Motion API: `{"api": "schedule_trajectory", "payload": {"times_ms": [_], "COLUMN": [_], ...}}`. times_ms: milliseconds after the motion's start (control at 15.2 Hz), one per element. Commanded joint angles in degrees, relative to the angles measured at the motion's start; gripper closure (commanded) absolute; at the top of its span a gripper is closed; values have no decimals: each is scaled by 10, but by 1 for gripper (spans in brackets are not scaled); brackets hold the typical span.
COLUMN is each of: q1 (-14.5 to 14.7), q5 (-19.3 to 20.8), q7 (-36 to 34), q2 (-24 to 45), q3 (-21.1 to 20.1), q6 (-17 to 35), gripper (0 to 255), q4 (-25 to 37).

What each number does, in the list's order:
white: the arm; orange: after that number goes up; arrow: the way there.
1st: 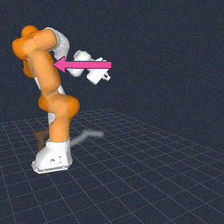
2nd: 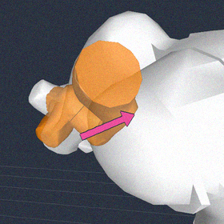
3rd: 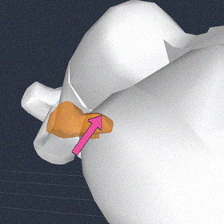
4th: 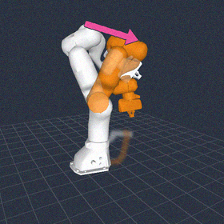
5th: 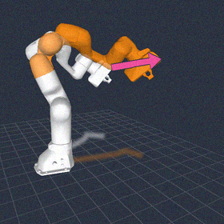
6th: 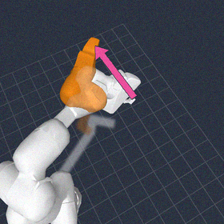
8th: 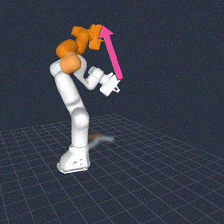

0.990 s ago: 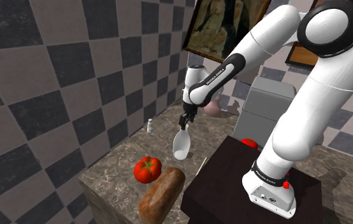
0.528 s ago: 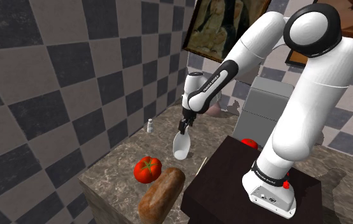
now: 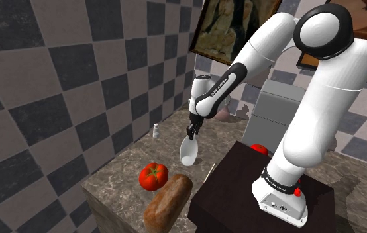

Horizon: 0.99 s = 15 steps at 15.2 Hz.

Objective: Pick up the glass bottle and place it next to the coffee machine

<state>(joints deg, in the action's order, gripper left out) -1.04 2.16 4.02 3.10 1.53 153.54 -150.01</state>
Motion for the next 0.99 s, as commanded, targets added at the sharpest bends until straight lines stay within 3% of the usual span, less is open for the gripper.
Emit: {"api": "schedule_trajectory", "payload": {"times_ms": [0, 462, 924], "q1": [0, 0, 0], "q5": [0, 0, -1], "q7": [0, 0, 1], "q2": [0, 0, -57], "q3": [0, 0, 0], "q6": [0, 0, -62], "gripper": [255, 255, 255], "q4": [0, 0, 5]}}
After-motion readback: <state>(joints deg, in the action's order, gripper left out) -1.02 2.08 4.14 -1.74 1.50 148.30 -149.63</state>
